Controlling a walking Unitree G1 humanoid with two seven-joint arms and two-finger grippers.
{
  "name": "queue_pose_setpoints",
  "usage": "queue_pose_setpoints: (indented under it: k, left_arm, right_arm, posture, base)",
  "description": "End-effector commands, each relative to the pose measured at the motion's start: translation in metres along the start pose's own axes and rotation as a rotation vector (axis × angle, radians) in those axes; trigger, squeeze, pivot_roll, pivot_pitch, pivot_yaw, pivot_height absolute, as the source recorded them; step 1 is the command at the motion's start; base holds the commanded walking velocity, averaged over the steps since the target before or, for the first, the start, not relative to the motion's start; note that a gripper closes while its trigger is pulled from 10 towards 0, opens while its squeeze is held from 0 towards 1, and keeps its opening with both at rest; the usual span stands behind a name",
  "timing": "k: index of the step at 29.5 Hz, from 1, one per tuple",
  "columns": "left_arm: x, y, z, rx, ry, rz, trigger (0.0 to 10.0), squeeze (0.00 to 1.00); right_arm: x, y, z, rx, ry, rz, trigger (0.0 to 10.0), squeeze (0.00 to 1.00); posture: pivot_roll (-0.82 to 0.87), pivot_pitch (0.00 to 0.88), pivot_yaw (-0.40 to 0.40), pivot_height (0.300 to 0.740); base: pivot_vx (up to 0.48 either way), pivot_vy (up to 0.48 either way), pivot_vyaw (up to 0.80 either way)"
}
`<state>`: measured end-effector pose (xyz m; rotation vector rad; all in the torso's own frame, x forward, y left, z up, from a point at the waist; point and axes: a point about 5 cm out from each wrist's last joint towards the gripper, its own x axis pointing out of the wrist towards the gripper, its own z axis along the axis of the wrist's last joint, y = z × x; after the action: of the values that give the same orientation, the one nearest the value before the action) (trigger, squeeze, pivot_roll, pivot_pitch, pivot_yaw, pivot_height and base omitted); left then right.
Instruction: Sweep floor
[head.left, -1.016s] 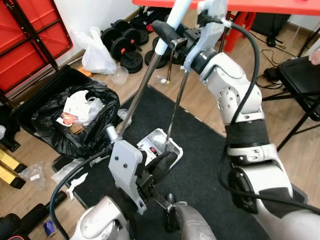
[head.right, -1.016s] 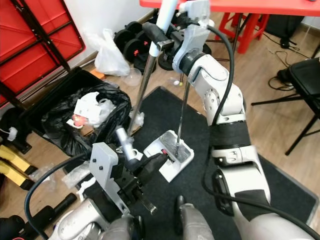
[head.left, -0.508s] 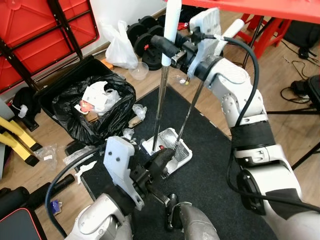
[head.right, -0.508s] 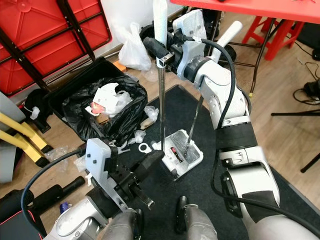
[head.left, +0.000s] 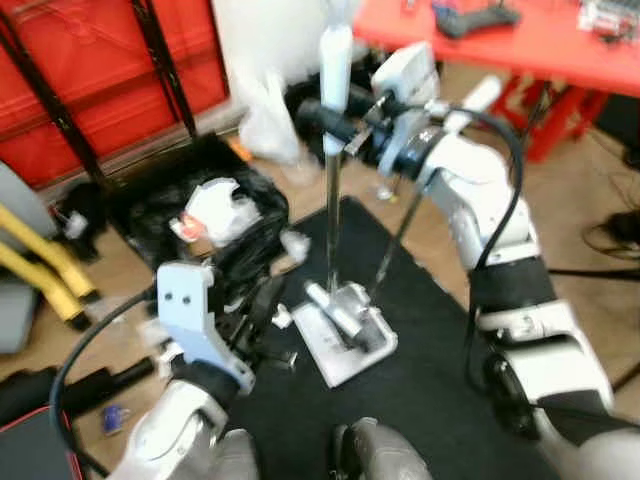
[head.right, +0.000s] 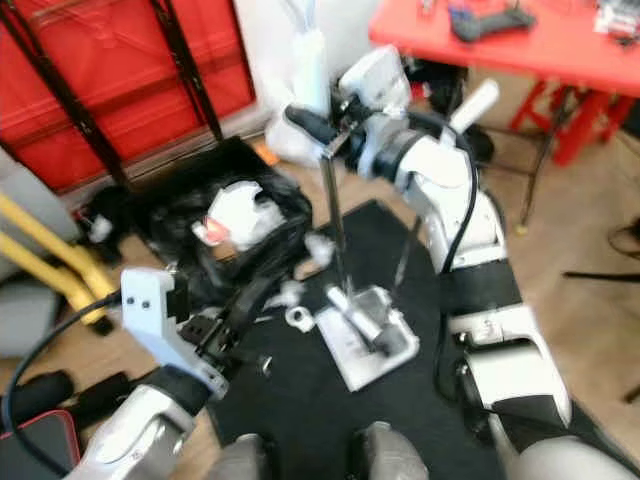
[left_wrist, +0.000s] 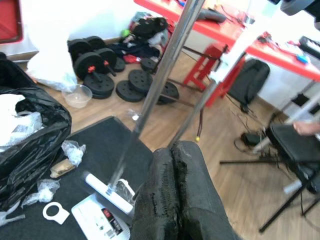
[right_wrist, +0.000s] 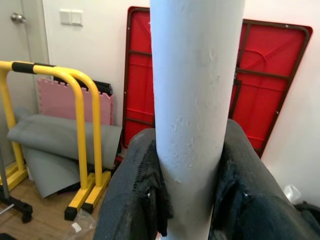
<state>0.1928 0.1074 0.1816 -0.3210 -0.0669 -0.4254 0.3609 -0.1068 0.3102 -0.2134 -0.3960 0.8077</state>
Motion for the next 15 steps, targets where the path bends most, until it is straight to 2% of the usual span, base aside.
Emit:
queue_pose_setpoints:
  k: [1,4,6,9,13,15]
  left_arm:
    - [-0.001,0.003,-0.003,0.008,0.015,0.014,10.0,0.0]
    - [0.0,0.003,-0.004,0.005,0.025,0.011,10.0,0.0]
    - [0.001,0.004,-0.005,-0.008,0.038,0.01,10.0,0.0]
    - [0.002,0.005,-0.006,-0.013,0.043,0.011,10.0,0.0]
    - [0.004,0.006,-0.01,-0.01,0.052,0.016,10.0,0.0]
    - [0.004,0.006,-0.01,-0.01,0.052,0.016,10.0,0.0]
  right_arm:
    - [0.003,0.003,0.015,-0.07,-0.057,0.008,10.0,0.0]
    - [0.003,0.003,0.014,-0.08,-0.055,0.014,10.0,0.0]
    - [0.001,0.008,0.012,-0.126,-0.047,0.064,10.0,0.0]
    - [0.0,0.011,0.011,-0.129,-0.052,0.095,10.0,0.0]
    - [-0.001,0.027,0.012,-0.153,-0.071,0.203,10.0,0.0]
    - [-0.001,0.027,0.012,-0.153,-0.071,0.203,10.0,0.0]
  posture:
    - [-0.06,0.203,-0.043,0.74]
    - [-0.06,0.193,-0.044,0.74]
    - [-0.07,0.178,-0.045,0.74]
    - [-0.07,0.169,-0.049,0.74]
    - [-0.08,0.141,-0.061,0.74]
    - [-0.08,0.141,-0.061,0.74]
  base:
    - [0.405,0.0,0.54]
    - [0.27,0.0,0.63]
    - [0.0,0.0,0.0]
    - [0.0,0.0,0.0]
    - [0.0,0.0,0.0]
    - [0.0,0.0,0.0]
